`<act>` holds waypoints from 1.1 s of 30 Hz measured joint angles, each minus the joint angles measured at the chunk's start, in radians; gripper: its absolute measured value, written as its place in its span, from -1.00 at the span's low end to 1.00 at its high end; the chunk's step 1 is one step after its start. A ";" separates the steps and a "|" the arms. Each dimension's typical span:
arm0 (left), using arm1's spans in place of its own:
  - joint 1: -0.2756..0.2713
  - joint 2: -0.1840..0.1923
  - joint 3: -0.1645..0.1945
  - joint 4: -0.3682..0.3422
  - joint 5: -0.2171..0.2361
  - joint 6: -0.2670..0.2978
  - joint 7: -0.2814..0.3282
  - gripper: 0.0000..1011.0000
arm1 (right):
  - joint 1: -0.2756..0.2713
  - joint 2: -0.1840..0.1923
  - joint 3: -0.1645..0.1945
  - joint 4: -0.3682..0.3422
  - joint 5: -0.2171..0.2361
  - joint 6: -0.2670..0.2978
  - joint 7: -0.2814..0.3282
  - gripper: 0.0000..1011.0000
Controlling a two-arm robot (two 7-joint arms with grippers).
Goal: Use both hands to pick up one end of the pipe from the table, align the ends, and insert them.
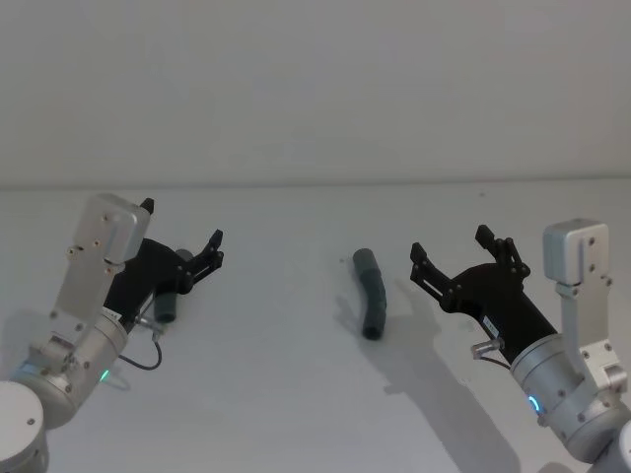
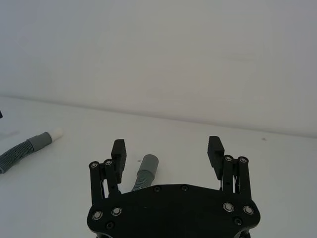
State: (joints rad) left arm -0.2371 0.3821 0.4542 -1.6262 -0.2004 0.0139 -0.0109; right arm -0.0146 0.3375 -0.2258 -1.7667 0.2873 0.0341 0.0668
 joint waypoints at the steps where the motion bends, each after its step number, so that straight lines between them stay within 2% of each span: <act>1: 0.000 0.000 0.000 0.000 0.000 0.000 0.000 0.98 | 0.000 0.000 0.000 0.000 0.000 0.000 0.000 0.98; 9: -0.005 -0.003 -0.001 0.007 -0.001 0.000 -0.003 0.98 | 0.000 0.000 0.000 0.000 0.000 0.000 0.000 0.98; 13: -0.027 -0.010 -0.003 0.031 -0.010 0.007 -0.019 0.98 | 0.000 0.000 0.000 0.000 0.000 0.000 0.000 0.98; 19: -0.091 -0.025 -0.005 0.104 -0.026 0.038 -0.059 0.98 | 0.000 0.000 0.000 0.000 0.000 0.000 0.000 0.98; 26: -0.163 -0.037 -0.007 0.166 -0.040 0.110 -0.101 0.98 | 0.000 0.000 0.000 0.000 0.000 0.000 0.000 0.98; 33: -0.197 -0.043 -0.011 0.170 -0.056 0.203 -0.122 0.98 | 0.000 0.000 0.000 0.000 0.000 0.000 0.000 0.98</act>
State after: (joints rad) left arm -0.4338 0.3394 0.4435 -1.4566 -0.2559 0.2174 -0.1329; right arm -0.0147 0.3375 -0.2259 -1.7668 0.2873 0.0340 0.0668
